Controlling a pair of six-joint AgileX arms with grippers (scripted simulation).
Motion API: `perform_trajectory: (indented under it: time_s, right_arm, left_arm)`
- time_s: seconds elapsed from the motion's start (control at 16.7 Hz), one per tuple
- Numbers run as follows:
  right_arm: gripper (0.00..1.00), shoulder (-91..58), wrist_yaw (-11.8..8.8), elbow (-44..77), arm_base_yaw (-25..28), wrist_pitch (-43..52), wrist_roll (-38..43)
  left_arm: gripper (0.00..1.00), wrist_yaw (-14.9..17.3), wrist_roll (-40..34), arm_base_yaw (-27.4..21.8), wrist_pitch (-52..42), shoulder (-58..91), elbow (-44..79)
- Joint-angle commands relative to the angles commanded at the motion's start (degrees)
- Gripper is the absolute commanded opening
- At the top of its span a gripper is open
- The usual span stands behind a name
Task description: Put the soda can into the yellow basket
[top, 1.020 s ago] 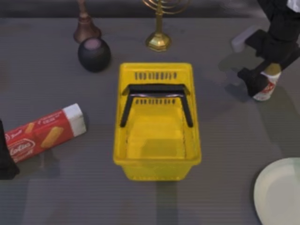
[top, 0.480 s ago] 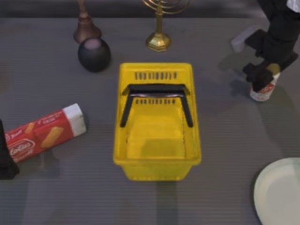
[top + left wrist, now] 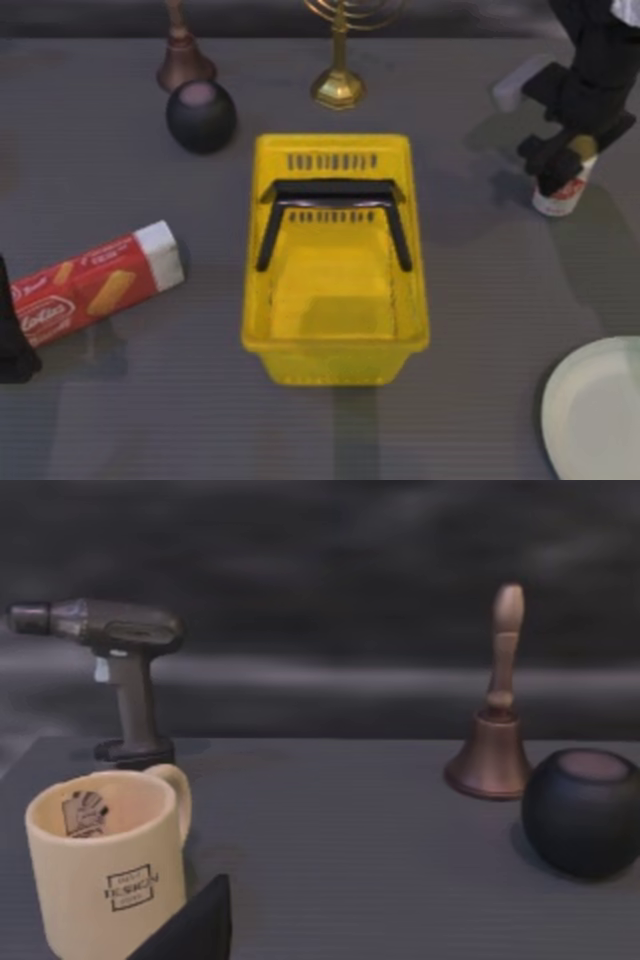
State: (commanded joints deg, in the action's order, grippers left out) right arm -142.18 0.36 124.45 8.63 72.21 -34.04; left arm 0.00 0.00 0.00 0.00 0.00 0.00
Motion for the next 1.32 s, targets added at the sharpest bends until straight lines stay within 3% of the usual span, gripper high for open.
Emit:
perform_trajectory:
  time_s: [0.3, 0.42, 0.54, 0.66, 0.84, 1.32]
  right_arm:
    - [0.00, 0.0, -0.4, -0.3, -0.1, -0.5, 0.3]
    - [0.00, 0.1, -2.3, -1.9, 0.3, -3.4, 1.3]
    - [0.00, 0.4, -5.5, -4.5, 0.9, -8.8, 3.1]
    - [0.00, 1.2, -9.8, -7.9, 1.5, -16.4, 5.6]
    - [0.00, 3.6, -17.9, -14.0, 2.8, -31.6, 10.1]
    - [0.00, 14.9, -43.5, -32.2, 6.9, -81.2, 23.9]
  left_arm:
    - [1.00, 0.0, 0.0, 0.0, 0.0, 0.0, 0.0]
    - [1.00, 0.0, 0.0, 0.0, 0.0, 0.0, 0.0]
    - [1.00, 0.0, 0.0, 0.0, 0.0, 0.0, 0.0]
    - [1.00, 0.0, 0.0, 0.0, 0.0, 0.0, 0.0]
    - [1.00, 0.0, 0.0, 0.0, 0.0, 0.0, 0.0]
    - [1.00, 0.0, 0.0, 0.0, 0.0, 0.0, 0.0]
